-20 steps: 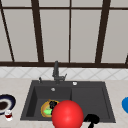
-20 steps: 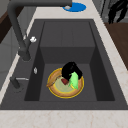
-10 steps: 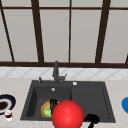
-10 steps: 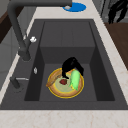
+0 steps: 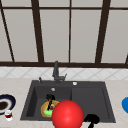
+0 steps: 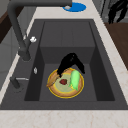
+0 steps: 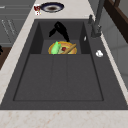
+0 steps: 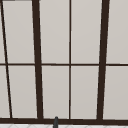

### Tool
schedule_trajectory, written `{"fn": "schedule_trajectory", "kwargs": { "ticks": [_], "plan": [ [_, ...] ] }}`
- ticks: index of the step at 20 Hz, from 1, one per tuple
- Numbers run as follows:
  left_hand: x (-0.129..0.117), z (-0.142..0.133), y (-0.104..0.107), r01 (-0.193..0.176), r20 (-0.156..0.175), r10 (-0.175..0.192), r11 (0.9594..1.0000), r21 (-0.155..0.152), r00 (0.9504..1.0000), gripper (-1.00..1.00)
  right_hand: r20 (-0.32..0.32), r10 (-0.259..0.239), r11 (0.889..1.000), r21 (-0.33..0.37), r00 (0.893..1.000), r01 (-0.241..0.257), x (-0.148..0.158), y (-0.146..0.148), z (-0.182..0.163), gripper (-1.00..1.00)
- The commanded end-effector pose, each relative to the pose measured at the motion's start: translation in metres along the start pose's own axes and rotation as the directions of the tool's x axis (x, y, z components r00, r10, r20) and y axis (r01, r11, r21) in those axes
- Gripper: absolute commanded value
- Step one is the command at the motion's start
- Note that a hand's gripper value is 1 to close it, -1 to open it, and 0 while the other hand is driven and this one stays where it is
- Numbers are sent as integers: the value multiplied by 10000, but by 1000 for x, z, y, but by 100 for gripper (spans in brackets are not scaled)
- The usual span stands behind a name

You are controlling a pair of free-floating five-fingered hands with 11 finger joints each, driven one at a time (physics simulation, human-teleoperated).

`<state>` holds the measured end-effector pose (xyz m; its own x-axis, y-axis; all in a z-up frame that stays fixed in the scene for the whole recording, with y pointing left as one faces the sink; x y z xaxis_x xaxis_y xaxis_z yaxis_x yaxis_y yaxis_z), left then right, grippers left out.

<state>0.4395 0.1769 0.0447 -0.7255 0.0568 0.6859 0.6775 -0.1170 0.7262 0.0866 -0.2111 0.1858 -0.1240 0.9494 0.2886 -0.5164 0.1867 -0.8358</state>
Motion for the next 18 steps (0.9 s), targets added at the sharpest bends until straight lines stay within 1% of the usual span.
{"fn": "schedule_trajectory", "kwargs": {
  "ticks": [1, 3, 4, 6, 8, 11, 18],
  "plan": [
    [17, 22, 14, 254, 171, -254, 9997, -13, 9995, -100, 0, 0, 10000, 0, 10000, 0, 0, 0, 0, 0],
    [29, 34, 19, 269, 216, -270, 9996, 46, 9994, -100, 0, 0, 10000, 0, 10000, 0, 0, 0, 0, 0],
    [35, 40, 23, 346, 217, -349, 9993, 104, 9992, -100, 0, 0, 10000, 0, 10000, 0, 0, 0, 0, 0],
    [50, 51, 30, 334, 193, -335, 9994, 76, 9993, -100, 0, 0, 10000, 0, 10000, 0, 0, 0, 0, 0],
    [66, 61, 37, 246, 149, -246, 9997, 16, 9996, -100, 0, 0, 10000, 0, 10000, 0, 0, 0, 0, 0],
    [88, 77, 49, 171, 178, -170, 9998, -54, 9997, -100, 0, 0, 10000, 0, 10000, 0, 0, 0, 0, 0],
    [142, 106, 74, 208, 346, -209, 9998, 24, 9992, -100, 0, 0, 10000, 0, 10000, 0, 0, 0, 0, 0]
  ]
}}
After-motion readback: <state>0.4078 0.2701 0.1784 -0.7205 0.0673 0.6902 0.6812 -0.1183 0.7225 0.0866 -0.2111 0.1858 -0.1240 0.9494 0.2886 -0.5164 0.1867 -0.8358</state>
